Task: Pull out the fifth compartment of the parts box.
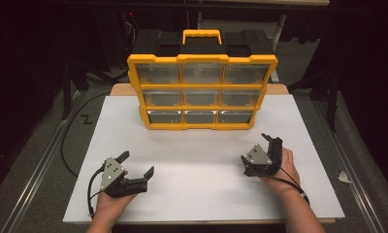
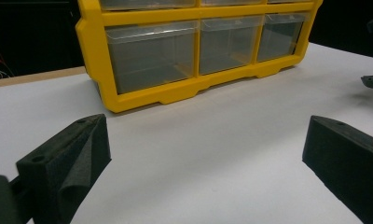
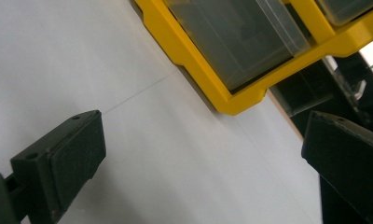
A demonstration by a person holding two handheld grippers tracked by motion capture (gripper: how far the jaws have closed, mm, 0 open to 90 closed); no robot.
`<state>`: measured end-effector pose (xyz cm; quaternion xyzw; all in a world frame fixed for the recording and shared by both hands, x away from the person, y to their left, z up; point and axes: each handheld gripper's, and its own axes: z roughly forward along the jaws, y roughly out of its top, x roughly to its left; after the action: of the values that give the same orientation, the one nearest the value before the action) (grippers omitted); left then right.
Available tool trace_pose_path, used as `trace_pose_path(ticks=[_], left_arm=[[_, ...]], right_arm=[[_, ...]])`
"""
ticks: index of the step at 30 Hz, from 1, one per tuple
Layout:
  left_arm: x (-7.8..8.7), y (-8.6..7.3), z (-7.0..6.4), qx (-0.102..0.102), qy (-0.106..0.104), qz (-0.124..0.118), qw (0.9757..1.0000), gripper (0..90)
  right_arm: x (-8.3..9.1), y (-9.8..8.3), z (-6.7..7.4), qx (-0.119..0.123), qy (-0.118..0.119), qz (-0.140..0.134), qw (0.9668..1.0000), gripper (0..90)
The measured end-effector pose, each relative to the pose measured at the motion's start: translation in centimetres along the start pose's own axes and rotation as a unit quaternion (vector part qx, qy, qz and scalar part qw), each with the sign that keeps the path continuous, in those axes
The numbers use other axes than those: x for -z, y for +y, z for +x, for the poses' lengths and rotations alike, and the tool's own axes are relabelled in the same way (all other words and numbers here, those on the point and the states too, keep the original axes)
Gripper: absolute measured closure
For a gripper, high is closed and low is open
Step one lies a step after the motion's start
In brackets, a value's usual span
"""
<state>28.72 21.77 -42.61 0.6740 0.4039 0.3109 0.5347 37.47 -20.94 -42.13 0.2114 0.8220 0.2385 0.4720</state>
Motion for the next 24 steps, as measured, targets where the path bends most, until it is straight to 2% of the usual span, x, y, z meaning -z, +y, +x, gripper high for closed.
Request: trace_pose_path(ticks=[1, 5, 9, 10, 11, 17, 24], left_arm=[[0.0, 0.0, 0.0, -0.002, 0.001, 0.001, 1.0000, 1.4], [0.0, 0.0, 0.0, -0.002, 0.001, 0.002, 1.0000, 1.4], [0.0, 0.0, 0.0, -0.002, 0.003, 0.003, 1.0000, 1.3], [0.0, 0.0, 0.0, -0.002, 0.003, 0.003, 1.0000, 1.3], [-0.1, -0.1, 0.0, -0.001, 0.003, 0.003, 1.0000, 1.3], [-0.1, -0.1, 0.0, 0.000, 0.003, 0.005, 1.0000, 1.4], [-0.2, -0.1, 0.0, -0.005, 0.007, 0.008, 0.9999, 1.4]], right_arm=[[0.1, 0.0, -0.1, 0.014, -0.003, 0.002, 0.9999, 0.7], [0.3, 0.2, 0.4, 0.041, -0.014, 0.003, 0.9990, 0.8], [0.5, 0.4, 0.8, 0.086, -0.025, 0.007, 0.9960, 0.9], [0.5, 0.4, 0.8, 0.086, -0.025, 0.007, 0.9960, 0.9], [0.6, 0.5, 1.0, 0.101, -0.029, 0.004, 0.9944, 0.9], [0.8, 0.9, 1.6, 0.138, -0.046, 0.012, 0.9893, 0.9], [0.9, 1.3, 2.1, 0.186, -0.059, 0.013, 0.9807, 0.9]])
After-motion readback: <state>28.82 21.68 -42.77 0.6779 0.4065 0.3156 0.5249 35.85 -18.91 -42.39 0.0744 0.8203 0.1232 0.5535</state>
